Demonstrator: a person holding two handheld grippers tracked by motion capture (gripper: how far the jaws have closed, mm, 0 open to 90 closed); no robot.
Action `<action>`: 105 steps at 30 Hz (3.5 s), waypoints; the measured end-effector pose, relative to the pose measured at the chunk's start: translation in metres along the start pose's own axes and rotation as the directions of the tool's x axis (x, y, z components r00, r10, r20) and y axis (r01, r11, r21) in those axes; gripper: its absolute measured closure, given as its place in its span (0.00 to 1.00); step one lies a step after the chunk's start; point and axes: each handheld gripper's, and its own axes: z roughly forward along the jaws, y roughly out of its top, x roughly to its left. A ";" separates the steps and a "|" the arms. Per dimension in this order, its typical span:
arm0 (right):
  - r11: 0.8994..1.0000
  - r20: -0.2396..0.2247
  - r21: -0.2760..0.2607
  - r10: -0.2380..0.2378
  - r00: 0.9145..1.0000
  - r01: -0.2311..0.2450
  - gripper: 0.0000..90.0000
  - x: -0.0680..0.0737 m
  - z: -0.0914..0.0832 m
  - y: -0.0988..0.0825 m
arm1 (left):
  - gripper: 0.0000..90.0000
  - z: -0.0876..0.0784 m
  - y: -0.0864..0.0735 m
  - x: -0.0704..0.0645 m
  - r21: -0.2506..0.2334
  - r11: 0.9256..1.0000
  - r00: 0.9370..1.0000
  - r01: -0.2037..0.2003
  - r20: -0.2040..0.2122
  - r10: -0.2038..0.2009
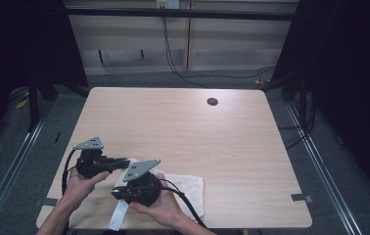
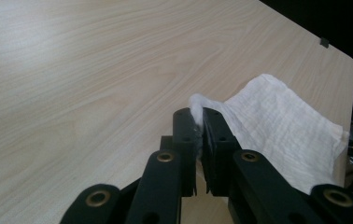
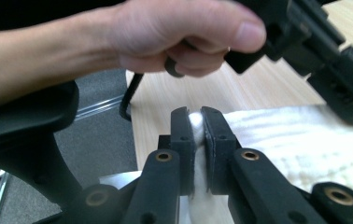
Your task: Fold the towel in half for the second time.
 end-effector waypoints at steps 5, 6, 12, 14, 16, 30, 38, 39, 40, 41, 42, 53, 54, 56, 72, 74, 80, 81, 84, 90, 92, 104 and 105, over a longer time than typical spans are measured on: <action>1.000 0.003 0.007 0.029 1.000 -0.029 0.94 -0.004 0.001 -0.014 | 0.94 0.009 0.002 -0.003 0.014 1.000 1.000 -0.010 0.012 0.009; 1.000 0.003 0.007 0.029 1.000 -0.029 0.94 -0.004 0.001 -0.014 | 0.94 0.009 0.002 -0.003 0.014 1.000 1.000 -0.010 0.012 0.009; 0.998 0.001 0.007 0.059 0.998 -0.059 0.94 -0.007 -0.009 -0.023 | 0.94 0.025 0.010 -0.014 0.038 0.999 0.999 -0.039 0.034 0.038; 0.998 0.010 0.004 0.055 0.998 -0.055 0.93 -0.007 -0.014 -0.025 | 0.94 0.029 0.012 -0.017 0.039 0.998 0.998 -0.042 0.039 0.040; 0.998 0.017 -0.006 0.059 0.998 -0.059 0.94 -0.007 -0.021 -0.026 | 0.94 0.032 0.015 -0.020 0.042 0.998 0.998 -0.051 0.045 0.049; 0.994 0.055 -0.039 0.104 0.993 -0.102 0.94 -0.013 -0.052 -0.044 | 0.95 0.057 0.027 -0.030 0.055 0.998 0.996 -0.037 0.087 0.032; 0.993 0.061 -0.039 0.110 0.992 -0.107 0.93 -0.009 -0.064 -0.052 | 0.95 0.069 0.030 -0.042 0.072 0.994 0.992 -0.077 0.107 0.069; 0.993 0.070 -0.039 0.115 0.991 -0.113 0.93 -0.009 -0.069 -0.056 | 0.95 0.069 0.032 -0.042 0.067 0.995 0.992 -0.070 0.110 0.063; 0.993 0.075 -0.036 0.116 0.990 -0.114 0.93 -0.009 -0.070 -0.057 | 0.95 0.069 0.032 -0.042 0.067 0.995 0.992 -0.070 0.110 0.063; 0.992 0.080 -0.036 0.126 0.989 -0.123 0.93 -0.010 -0.073 -0.060 | 0.95 0.072 0.034 -0.043 0.068 0.995 0.991 -0.073 0.113 0.065; 0.991 0.084 -0.039 0.128 0.988 -0.125 0.93 -0.011 -0.075 -0.061 | 0.95 0.074 0.035 -0.044 0.071 0.995 0.991 -0.076 0.113 0.068; 0.989 0.116 -0.047 0.144 0.983 -0.140 0.93 -0.010 -0.092 -0.074 | 0.95 0.092 0.040 -0.055 0.080 0.993 0.988 -0.087 0.137 0.076; 0.989 0.120 -0.045 0.146 0.982 -0.142 0.93 -0.010 -0.092 -0.075 | 0.95 0.093 0.040 -0.056 0.085 0.992 0.988 -0.091 0.135 0.079; 0.989 0.125 -0.034 0.149 0.981 -0.145 0.93 -0.011 -0.094 -0.078 | 0.95 0.096 0.041 -0.057 0.090 0.992 0.987 -0.093 0.138 0.080; 0.982 0.149 -0.005 0.188 0.971 -0.190 0.93 -0.016 -0.104 -0.107 | 0.95 0.133 0.037 -0.066 0.143 0.985 0.981 -0.094 0.182 0.067; 0.982 0.159 -0.009 0.189 0.969 -0.190 0.92 -0.016 -0.107 -0.108 | 0.95 0.134 0.037 -0.067 0.145 0.985 0.981 -0.096 0.181 0.069; 0.982 0.190 0.015 0.181 0.965 -0.187 0.91 -0.012 -0.112 -0.117 | 0.94 0.132 0.035 -0.070 0.139 0.985 0.979 -0.103 0.189 0.076; 0.982 0.190 0.018 0.180 0.965 -0.187 0.91 -0.012 -0.113 -0.118 | 0.94 0.133 0.035 -0.072 0.144 0.983 0.979 -0.111 0.185 0.083; 0.978 0.195 0.016 0.202 0.960 -0.209 0.91 -0.013 -0.116 -0.122 | 0.94 0.138 0.036 -0.073 0.153 0.982 0.979 -0.109 0.190 0.079; 0.976 0.263 0.057 0.191 0.946 -0.212 0.86 -0.014 -0.114 -0.130 | 0.94 0.155 0.032 -0.072 0.179 0.980 0.981 -0.084 0.187 0.050; 0.975 0.260 0.061 0.193 0.946 -0.216 0.86 -0.014 -0.115 -0.131 | 0.94 0.157 0.033 -0.072 0.177 0.981 0.981 -0.082 0.189 0.048; 0.959 0.288 0.058 0.249 0.925 -0.277 0.70 -0.014 -0.131 -0.147 | 0.90 0.171 0.036 -0.084 0.185 0.978 0.971 -0.099 0.231 0.055; 0.959 0.288 0.058 0.249 0.925 -0.277 0.70 -0.014 -0.131 -0.147 | 0.90 0.171 0.036 -0.084 0.185 0.978 0.971 -0.099 0.231 0.055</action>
